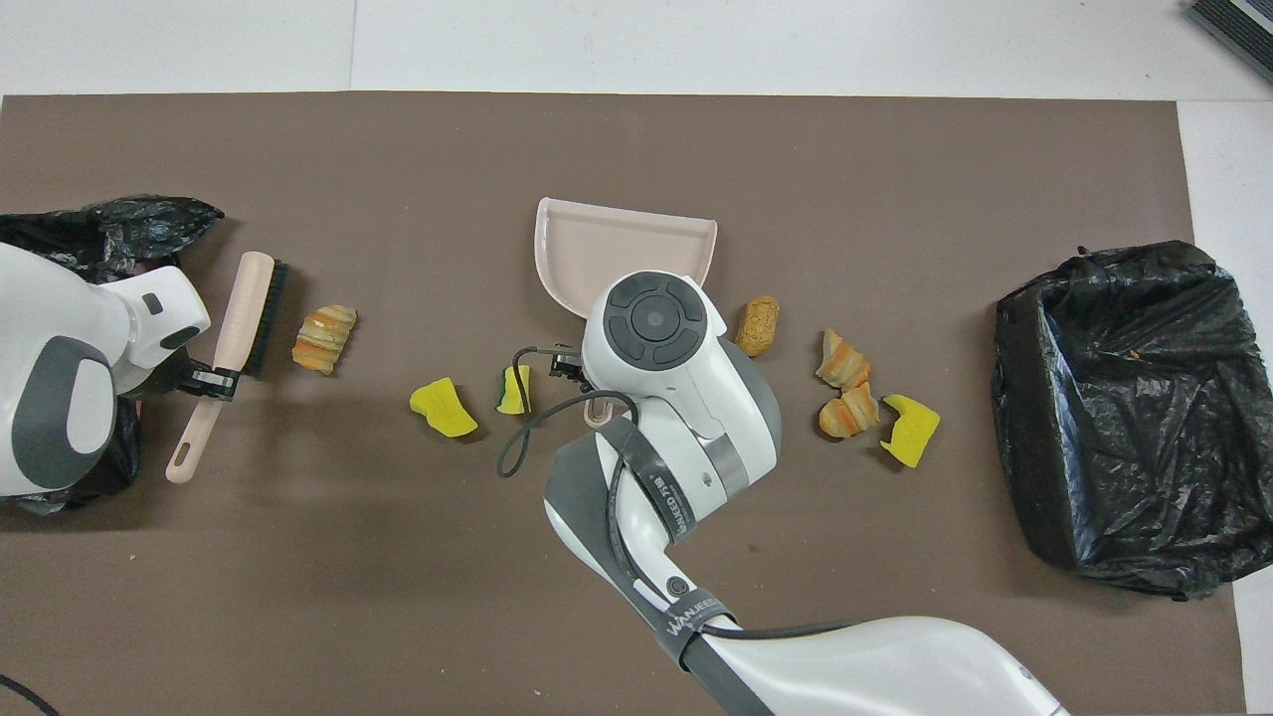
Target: Sweep and dump trash in bin
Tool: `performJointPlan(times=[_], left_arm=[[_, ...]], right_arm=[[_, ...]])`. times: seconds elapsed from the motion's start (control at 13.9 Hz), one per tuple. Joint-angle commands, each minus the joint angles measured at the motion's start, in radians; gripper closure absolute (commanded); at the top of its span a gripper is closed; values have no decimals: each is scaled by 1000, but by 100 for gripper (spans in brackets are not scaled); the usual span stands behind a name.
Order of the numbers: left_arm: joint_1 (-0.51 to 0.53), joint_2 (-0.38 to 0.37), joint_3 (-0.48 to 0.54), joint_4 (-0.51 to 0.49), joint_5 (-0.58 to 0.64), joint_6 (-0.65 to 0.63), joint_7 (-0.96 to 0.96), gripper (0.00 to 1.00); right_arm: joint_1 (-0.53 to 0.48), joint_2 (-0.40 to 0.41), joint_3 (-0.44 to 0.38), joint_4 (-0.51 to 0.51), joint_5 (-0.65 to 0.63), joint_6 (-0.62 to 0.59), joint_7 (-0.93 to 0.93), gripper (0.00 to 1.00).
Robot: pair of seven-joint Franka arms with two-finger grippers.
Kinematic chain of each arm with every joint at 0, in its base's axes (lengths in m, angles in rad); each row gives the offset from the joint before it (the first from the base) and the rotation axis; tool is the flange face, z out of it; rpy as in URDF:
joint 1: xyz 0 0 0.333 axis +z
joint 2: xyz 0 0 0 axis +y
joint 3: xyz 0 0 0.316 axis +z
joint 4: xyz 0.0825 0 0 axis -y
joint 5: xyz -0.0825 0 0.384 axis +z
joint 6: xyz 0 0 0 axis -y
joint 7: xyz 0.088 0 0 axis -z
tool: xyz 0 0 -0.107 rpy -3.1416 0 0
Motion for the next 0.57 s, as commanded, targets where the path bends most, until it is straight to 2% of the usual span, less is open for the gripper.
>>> performJointPlan(times=[0.0,0.07,0.14,0.22,0.36,0.43,0.5], left_arm=[[-54,-54,4,-54,12,-36,-62,100],[-76,-63,4,-72,12,-36,-94,100],[-103,-80,4,-92,10,-36,-136,100],[-129,-91,4,-111,10,-44,-177,100],[-172,-112,2,-140,6,-58,-232,100],[-203,-129,2,-161,4,-55,-266,100],[-234,-140,2,-181,4,-47,-310,100]], right_arm=[[-10,11,1,1,5,18,-33,13],[-13,14,1,2,5,25,-52,17],[-13,14,1,2,5,27,-64,25],[-13,14,1,2,5,27,-66,41],[-9,14,1,-1,4,33,-69,92],[-4,14,1,-2,5,44,-57,100],[-3,14,1,-1,7,41,-56,100]])
